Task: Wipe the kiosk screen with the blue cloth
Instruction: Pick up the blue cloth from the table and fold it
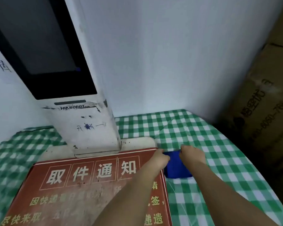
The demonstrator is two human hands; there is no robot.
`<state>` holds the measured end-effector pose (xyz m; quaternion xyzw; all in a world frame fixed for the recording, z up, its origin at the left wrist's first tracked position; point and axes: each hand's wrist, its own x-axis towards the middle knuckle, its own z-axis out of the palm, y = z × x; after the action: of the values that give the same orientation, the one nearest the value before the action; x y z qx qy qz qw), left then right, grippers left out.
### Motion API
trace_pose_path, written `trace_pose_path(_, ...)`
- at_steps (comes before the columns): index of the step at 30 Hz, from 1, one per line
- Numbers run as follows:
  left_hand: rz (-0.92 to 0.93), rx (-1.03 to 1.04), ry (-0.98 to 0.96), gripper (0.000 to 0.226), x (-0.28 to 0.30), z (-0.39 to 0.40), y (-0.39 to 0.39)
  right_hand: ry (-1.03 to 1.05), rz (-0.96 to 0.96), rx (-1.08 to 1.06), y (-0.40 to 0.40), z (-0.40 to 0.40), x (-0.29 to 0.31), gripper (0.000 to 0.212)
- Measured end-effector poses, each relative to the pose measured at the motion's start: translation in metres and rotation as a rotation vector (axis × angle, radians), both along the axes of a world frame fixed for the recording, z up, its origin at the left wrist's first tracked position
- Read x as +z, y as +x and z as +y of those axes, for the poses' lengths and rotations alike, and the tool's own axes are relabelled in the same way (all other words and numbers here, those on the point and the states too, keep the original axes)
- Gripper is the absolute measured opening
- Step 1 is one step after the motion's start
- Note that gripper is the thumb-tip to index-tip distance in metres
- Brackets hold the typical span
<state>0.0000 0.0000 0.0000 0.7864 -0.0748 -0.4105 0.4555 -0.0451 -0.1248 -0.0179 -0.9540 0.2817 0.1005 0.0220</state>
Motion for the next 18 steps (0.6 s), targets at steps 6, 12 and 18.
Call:
trace_pose_path(6, 0.221, 0.085, -0.036, 0.069, -0.028, -0.017, -0.006, 0.112, 0.038, -0.094, -0.006, -0.011, -0.038, 0.029)
trace_pose_path(12, 0.347, 0.164, -0.061, 0.061, -0.038, -0.022, -0.007, 0.275, 0.012, -0.233, -0.005, -0.015, -0.054, 0.045)
trace_pose_path(18, 0.359, 0.151, 0.022, 0.035, -0.037, -0.02, -0.012, 0.538, -0.053, -0.432, -0.003, -0.021, -0.071, 0.056)
